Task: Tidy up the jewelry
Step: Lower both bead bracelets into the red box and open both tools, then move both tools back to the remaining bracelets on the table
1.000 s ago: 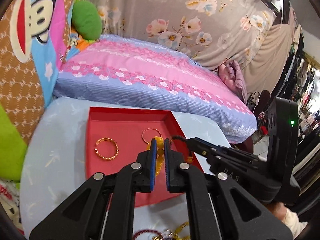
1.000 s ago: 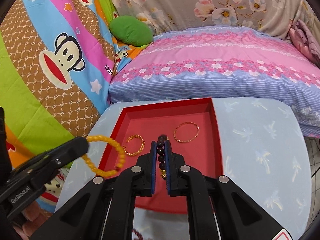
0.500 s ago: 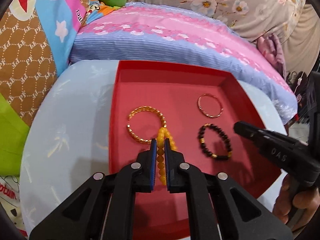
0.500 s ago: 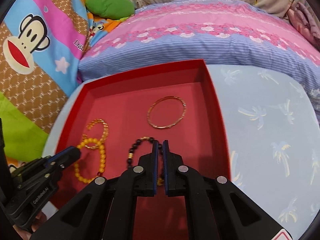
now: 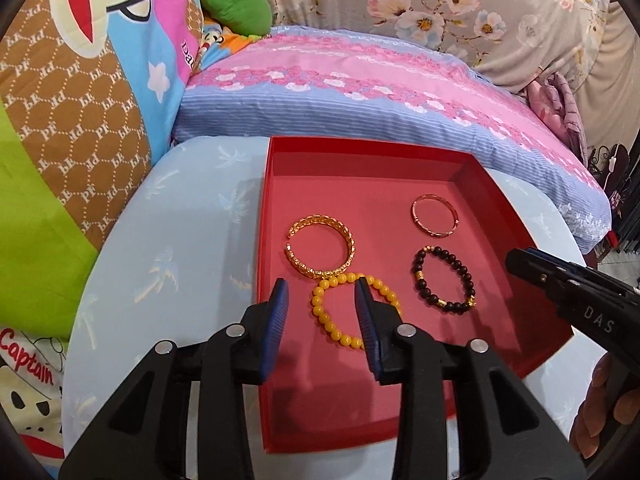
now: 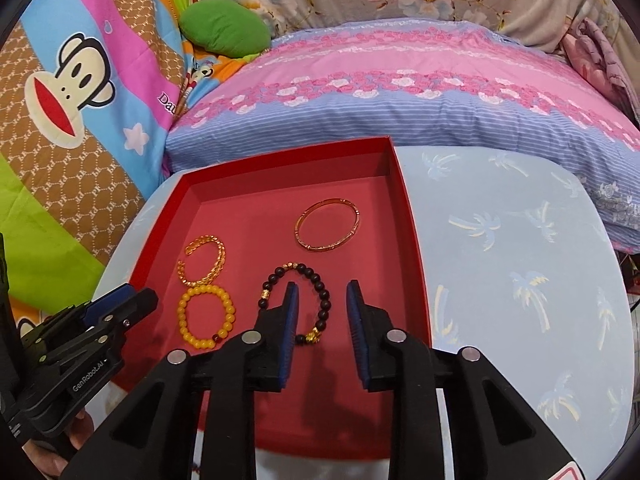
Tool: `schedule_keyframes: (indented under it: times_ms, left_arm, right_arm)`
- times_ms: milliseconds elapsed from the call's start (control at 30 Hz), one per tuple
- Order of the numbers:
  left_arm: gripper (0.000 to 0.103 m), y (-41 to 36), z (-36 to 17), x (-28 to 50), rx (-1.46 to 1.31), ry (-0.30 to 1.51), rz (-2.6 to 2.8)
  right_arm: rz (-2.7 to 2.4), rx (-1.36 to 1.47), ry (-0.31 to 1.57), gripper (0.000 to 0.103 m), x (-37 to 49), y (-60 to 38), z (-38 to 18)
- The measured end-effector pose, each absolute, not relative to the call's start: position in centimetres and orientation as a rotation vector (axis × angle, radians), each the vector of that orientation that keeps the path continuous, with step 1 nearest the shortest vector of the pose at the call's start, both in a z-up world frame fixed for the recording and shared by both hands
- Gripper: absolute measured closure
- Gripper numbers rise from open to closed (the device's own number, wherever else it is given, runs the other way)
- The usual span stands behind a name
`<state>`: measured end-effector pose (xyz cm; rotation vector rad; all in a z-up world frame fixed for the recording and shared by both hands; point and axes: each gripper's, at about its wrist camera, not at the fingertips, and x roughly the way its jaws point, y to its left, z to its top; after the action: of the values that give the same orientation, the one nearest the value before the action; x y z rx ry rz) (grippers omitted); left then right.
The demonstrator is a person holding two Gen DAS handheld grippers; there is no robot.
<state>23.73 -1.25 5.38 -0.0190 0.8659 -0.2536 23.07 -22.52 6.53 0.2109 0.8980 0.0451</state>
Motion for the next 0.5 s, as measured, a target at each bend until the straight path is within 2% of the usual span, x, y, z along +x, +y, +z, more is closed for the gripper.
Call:
schedule_keyframes:
  times_ms: [233, 500]
  left_arm:
    - [0.069, -0.9, 6.9, 19.9, -0.001, 0.822, -0.251]
    - [0.067, -0.1, 5.7, 15.4, -0.002, 0.86, -0.257]
  right_arm:
    - [0.045, 0.189, 0.861, 0.074, 18.4, -22.6, 8.0]
    - [0.041, 0.186, 0.907, 0.073, 12.9, -22.9, 6.7]
